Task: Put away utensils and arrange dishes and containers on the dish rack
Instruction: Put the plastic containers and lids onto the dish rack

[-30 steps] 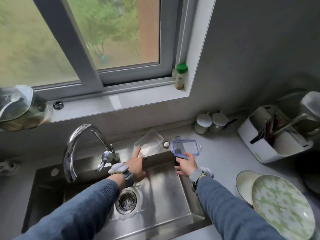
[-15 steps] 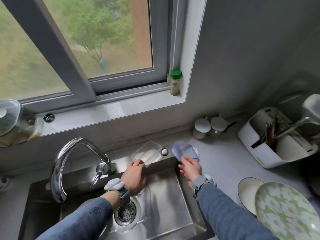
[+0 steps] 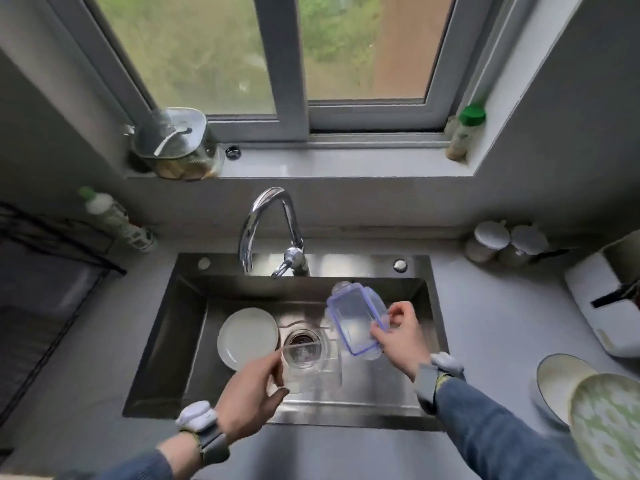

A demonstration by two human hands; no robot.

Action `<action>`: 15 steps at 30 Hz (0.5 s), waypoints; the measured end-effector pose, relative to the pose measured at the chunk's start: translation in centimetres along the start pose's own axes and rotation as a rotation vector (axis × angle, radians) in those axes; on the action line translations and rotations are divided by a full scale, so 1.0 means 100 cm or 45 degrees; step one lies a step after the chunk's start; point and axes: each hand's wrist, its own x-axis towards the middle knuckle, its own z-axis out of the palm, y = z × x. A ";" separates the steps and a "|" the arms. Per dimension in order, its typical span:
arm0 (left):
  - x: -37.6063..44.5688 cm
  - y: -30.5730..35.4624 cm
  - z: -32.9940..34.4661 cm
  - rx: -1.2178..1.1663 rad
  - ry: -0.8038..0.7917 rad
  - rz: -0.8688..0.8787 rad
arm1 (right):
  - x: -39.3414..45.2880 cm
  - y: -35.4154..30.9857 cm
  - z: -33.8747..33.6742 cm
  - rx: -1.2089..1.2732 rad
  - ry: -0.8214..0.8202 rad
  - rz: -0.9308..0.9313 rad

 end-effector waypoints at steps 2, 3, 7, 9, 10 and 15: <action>-0.024 -0.012 0.006 0.005 0.019 -0.073 | -0.019 -0.006 0.019 -0.033 -0.139 -0.131; -0.037 -0.019 0.010 0.008 0.029 -0.115 | -0.028 -0.009 0.031 -0.094 -0.193 -0.230; -0.068 -0.049 0.033 -0.065 0.093 -0.234 | -0.055 -0.012 0.059 -0.326 -0.337 -0.537; -0.082 -0.059 0.040 -0.082 0.143 -0.295 | -0.070 -0.009 0.074 -0.394 -0.406 -0.642; -0.089 -0.063 0.043 -0.082 0.167 -0.311 | -0.077 -0.008 0.080 -0.415 -0.444 -0.685; -0.108 -0.070 0.052 -0.021 0.140 -0.316 | -0.100 0.006 0.099 -0.437 -0.598 -0.746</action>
